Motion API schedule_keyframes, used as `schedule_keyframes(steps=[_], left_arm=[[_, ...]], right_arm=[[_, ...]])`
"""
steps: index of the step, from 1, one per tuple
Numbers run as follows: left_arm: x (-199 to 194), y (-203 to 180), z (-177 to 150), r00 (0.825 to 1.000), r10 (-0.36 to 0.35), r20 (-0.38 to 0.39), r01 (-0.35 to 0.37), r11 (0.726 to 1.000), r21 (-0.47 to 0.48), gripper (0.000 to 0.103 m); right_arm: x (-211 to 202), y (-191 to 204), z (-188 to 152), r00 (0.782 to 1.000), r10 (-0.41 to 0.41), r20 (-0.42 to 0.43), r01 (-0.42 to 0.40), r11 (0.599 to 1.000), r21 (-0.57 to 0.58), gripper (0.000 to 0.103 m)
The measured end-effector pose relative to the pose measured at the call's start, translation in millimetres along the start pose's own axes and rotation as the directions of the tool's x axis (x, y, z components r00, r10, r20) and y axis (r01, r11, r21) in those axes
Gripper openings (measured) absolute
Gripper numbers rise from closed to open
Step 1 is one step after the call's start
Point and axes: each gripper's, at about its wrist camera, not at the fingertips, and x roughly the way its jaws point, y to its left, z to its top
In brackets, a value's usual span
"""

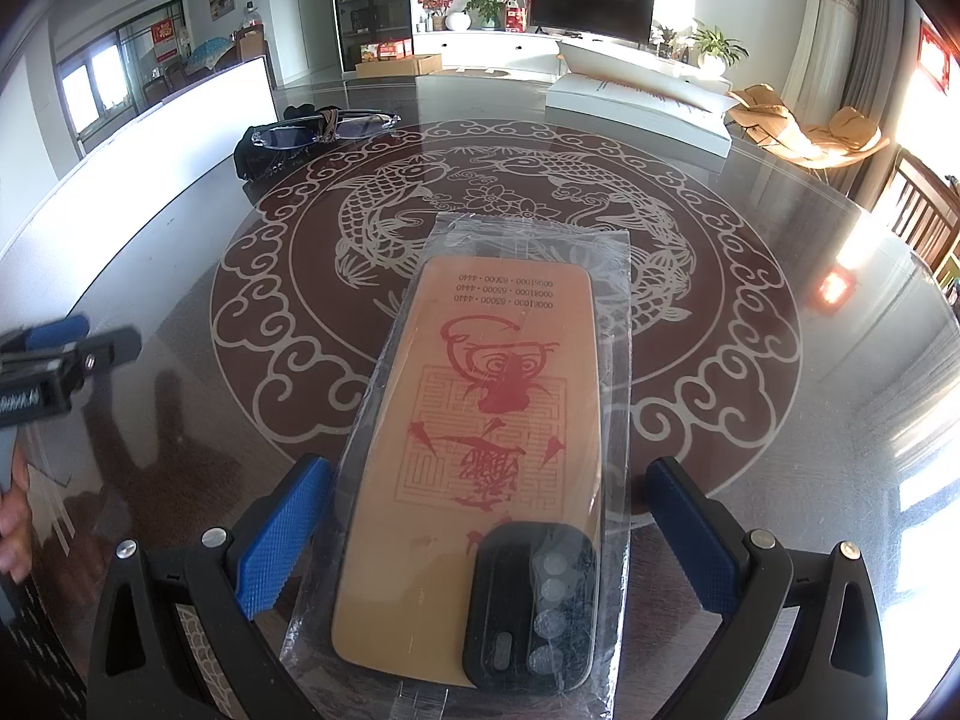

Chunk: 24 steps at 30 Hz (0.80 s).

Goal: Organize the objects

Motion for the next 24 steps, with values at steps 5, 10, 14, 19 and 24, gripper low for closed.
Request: schedule_keyframes(steps=[5, 10, 14, 19, 24], left_arm=[[22, -5, 80, 0.997, 0.026, 0.076, -0.035, 0.993, 0.113, 0.081], [83, 8, 120, 0.999, -0.046, -0.023, 0.048, 0.995, 0.085, 0.081], [103, 12, 126, 0.997, -0.075, 0.014, 0.073, 0.992, 0.102, 0.035], [87, 13, 110, 0.997, -0.076, -0.016, 0.077, 0.994, 0.084, 0.023], [33, 24, 40, 0.990, -0.102, -0.097, 0.100, 0.995, -0.022, 0.027]], right_arm=[[0, 0, 0, 1.000, 0.000, 0.000, 0.000, 1.000, 0.000, 0.103], [0, 0, 0, 1.000, 0.000, 0.000, 0.000, 1.000, 0.000, 0.103], [0, 0, 0, 1.000, 0.000, 0.000, 0.000, 1.000, 0.000, 0.103], [0, 0, 0, 1.000, 0.000, 0.000, 0.000, 1.000, 0.000, 0.103], [0, 0, 0, 1.000, 0.000, 0.000, 0.000, 1.000, 0.000, 0.103]])
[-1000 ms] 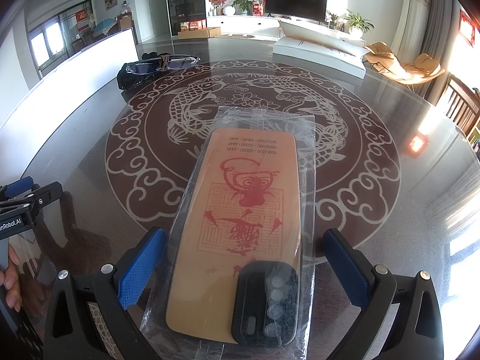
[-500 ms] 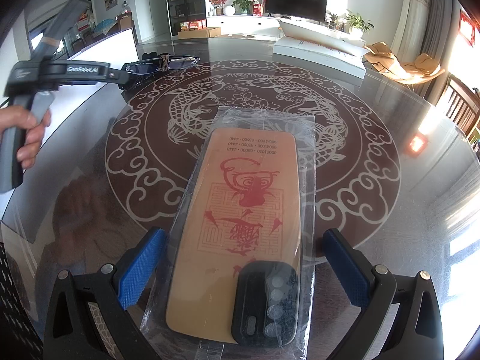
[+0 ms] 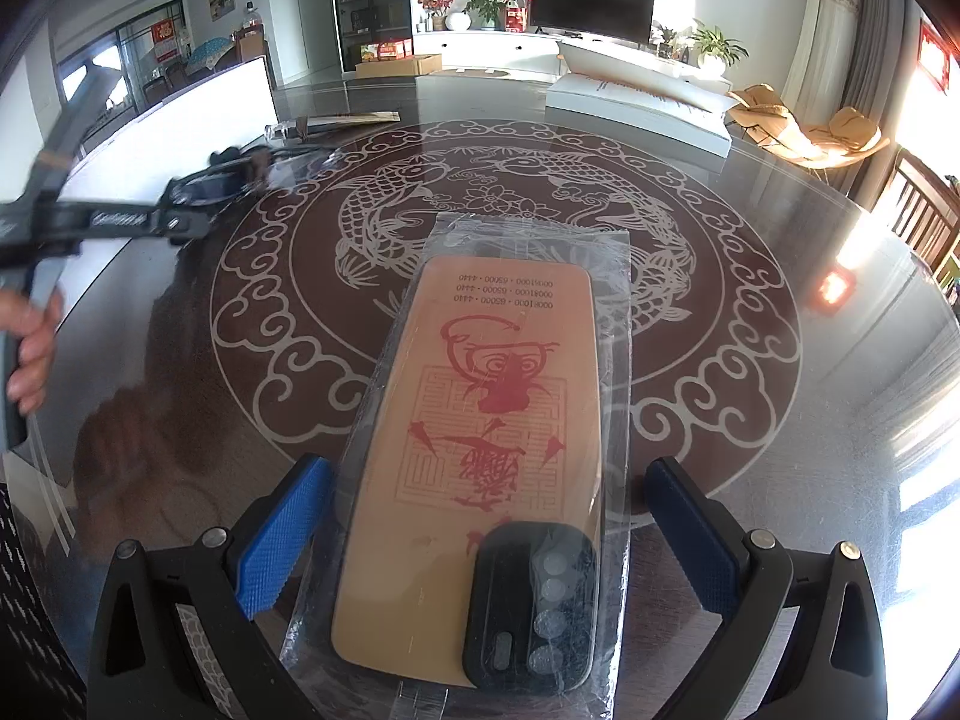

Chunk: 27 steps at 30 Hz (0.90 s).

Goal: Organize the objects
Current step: 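Grasp the black-framed eyeglasses with the left tool while right tool holds the bag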

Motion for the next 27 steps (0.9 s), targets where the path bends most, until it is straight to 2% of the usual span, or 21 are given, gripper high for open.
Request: schedule_keyframes(steps=[2, 5, 8, 10, 11, 12, 13, 15, 17, 21, 24, 27], left_arm=[[-22, 0, -33, 0.999, -0.043, -0.004, 0.043, 0.999, -0.018, 0.029], [-43, -13, -68, 0.997, -0.067, 0.040, 0.064, 0.996, 0.067, 0.035], [-48, -27, -75, 0.995, -0.058, 0.082, 0.047, 0.990, 0.133, 0.036], [-59, -33, -73, 0.984, -0.065, 0.168, 0.036, 0.985, 0.166, 0.036], [-62, -35, -71, 0.980, -0.040, 0.196, 0.006, 0.985, 0.172, 0.037], [-62, -33, -67, 0.979, -0.013, 0.205, -0.021, 0.987, 0.162, 0.043], [-60, -29, -66, 0.979, 0.016, 0.204, -0.045, 0.990, 0.136, 0.057], [-53, -12, -62, 0.983, 0.045, 0.178, -0.056, 0.997, 0.054, 0.068], [-53, 11, -61, 0.985, 0.016, 0.170, -0.007, 0.999, -0.050, 0.068], [-54, 42, -64, 0.982, -0.014, 0.186, 0.052, 0.978, -0.202, 0.068], [-59, 45, -66, 0.976, 0.004, 0.216, 0.045, 0.974, -0.222, 0.068], [-62, 34, -67, 0.972, 0.042, 0.232, 0.001, 0.984, -0.181, 0.068]], right_arm=[[0, 0, 0, 1.000, 0.000, 0.000, 0.000, 1.000, 0.000, 0.103], [0, 0, 0, 1.000, 0.000, 0.000, 0.000, 1.000, 0.000, 0.103], [0, 0, 0, 1.000, 0.000, 0.000, 0.000, 1.000, 0.000, 0.103], [0, 0, 0, 1.000, 0.000, 0.000, 0.000, 1.000, 0.000, 0.103], [0, 0, 0, 1.000, 0.000, 0.000, 0.000, 1.000, 0.000, 0.103], [0, 0, 0, 1.000, 0.000, 0.000, 0.000, 1.000, 0.000, 0.103], [0, 0, 0, 1.000, 0.000, 0.000, 0.000, 1.000, 0.000, 0.103], [0, 0, 0, 1.000, 0.000, 0.000, 0.000, 1.000, 0.000, 0.103], [0, 0, 0, 1.000, 0.000, 0.000, 0.000, 1.000, 0.000, 0.103], [0, 0, 0, 1.000, 0.000, 0.000, 0.000, 1.000, 0.000, 0.103], [0, 0, 0, 1.000, 0.000, 0.000, 0.000, 1.000, 0.000, 0.103], [0, 0, 0, 1.000, 0.000, 0.000, 0.000, 1.000, 0.000, 0.103]])
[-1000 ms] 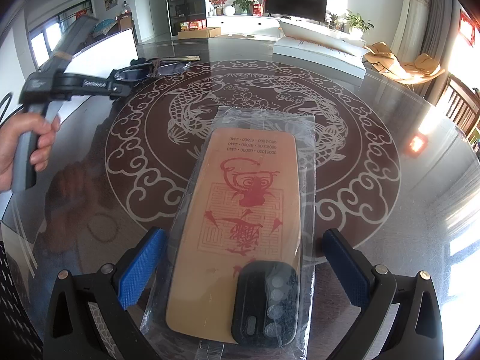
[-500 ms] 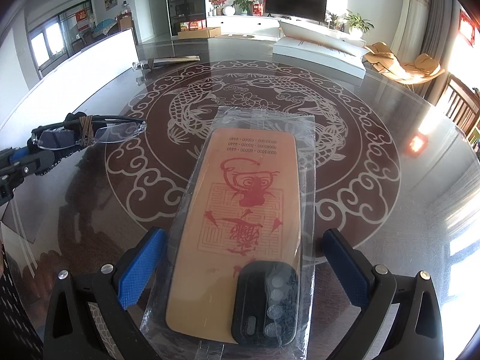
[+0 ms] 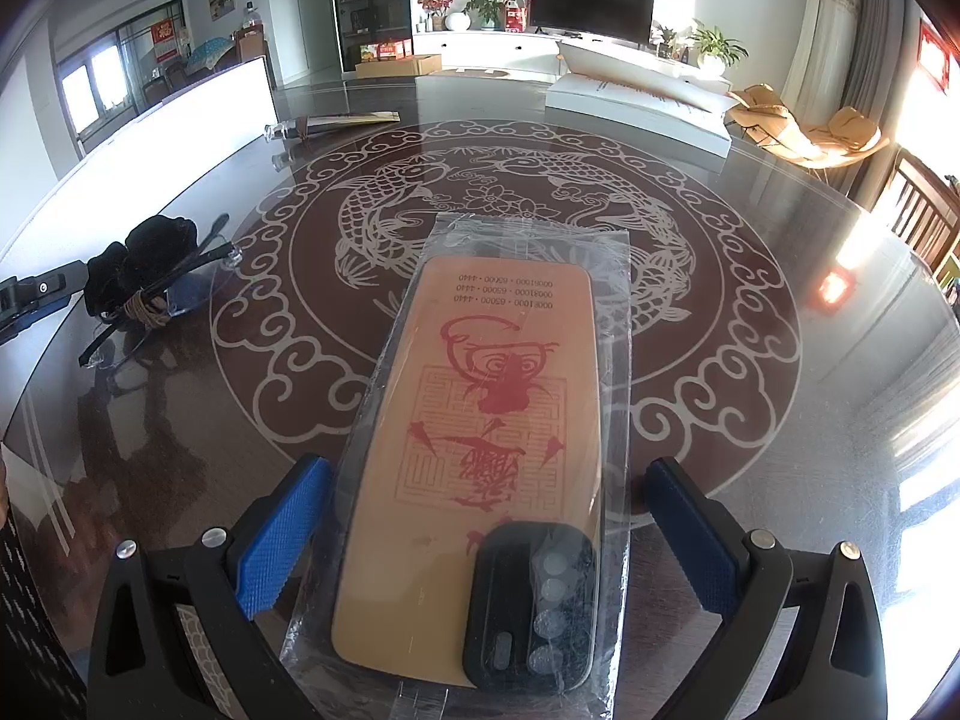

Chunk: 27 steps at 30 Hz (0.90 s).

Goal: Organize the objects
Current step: 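Grasp the black-framed eyeglasses with the left tool while right tool holds the bag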

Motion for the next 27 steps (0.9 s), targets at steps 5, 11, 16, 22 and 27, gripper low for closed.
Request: schedule_keyframes(steps=[5, 11, 16, 22, 27], left_arm=[[-4, -30, -5, 0.999, 0.038, 0.029, -0.042, 0.988, 0.151, 0.068], [-21, -60, -15, 0.997, -0.012, 0.075, -0.011, 0.953, 0.304, 0.068], [-18, -67, -17, 0.991, -0.137, 0.000, 0.130, 0.941, 0.313, 0.068], [23, -67, -11, 0.959, -0.237, -0.157, 0.267, 0.941, 0.208, 0.085], [33, -40, 9, 0.969, -0.240, -0.052, 0.242, 0.970, 0.034, 0.086]], right_arm=[[0, 0, 0, 1.000, 0.000, 0.000, 0.000, 1.000, 0.000, 0.103], [0, 0, 0, 1.000, 0.000, 0.000, 0.000, 1.000, 0.000, 0.103], [0, 0, 0, 1.000, 0.000, 0.000, 0.000, 1.000, 0.000, 0.103], [-1, 1, -1, 1.000, -0.001, 0.000, 0.001, 1.000, 0.000, 0.103], [-1, 1, -1, 1.000, -0.001, 0.000, 0.001, 1.000, 0.000, 0.103]])
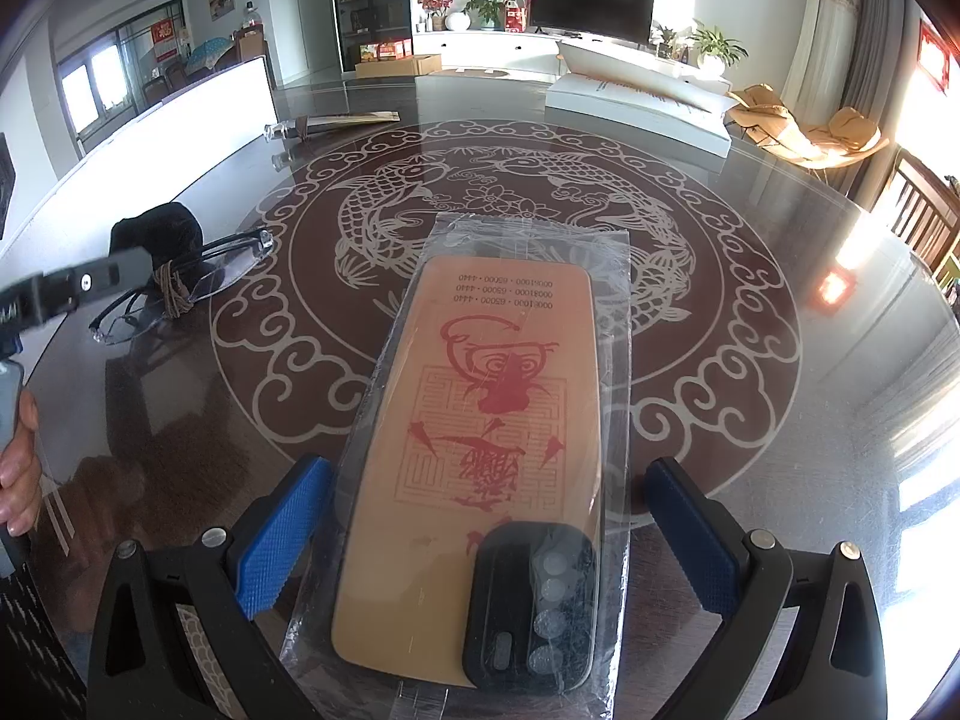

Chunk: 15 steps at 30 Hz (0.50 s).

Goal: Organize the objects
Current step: 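Grasp the black-framed eyeglasses with the left tool while right tool holds the bag, then lift the eyeglasses with the left tool while right tool keeps holding the bag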

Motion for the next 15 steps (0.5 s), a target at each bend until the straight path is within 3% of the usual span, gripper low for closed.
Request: schedule_keyframes(steps=[3, 6, 9, 15], left_arm=[[-6, 17, 0, 0.999, -0.048, -0.006, 0.047, 0.994, -0.096, 0.086], [-15, 19, 0, 0.997, -0.071, 0.020, 0.072, 0.991, -0.115, 0.086], [-20, 12, -2, 0.995, -0.092, 0.026, 0.094, 0.992, -0.085, 0.086], [-7, -13, -6, 0.992, -0.111, -0.056, 0.112, 0.993, 0.025, 0.086]], right_arm=[[0, 0, 0, 1.000, 0.000, 0.000, 0.000, 1.000, 0.000, 0.103], [0, 0, 0, 1.000, 0.000, 0.000, 0.000, 1.000, 0.000, 0.103], [0, 0, 0, 1.000, 0.000, 0.000, 0.000, 1.000, 0.000, 0.103], [0, 0, 0, 1.000, 0.000, 0.000, 0.000, 1.000, 0.000, 0.103]])
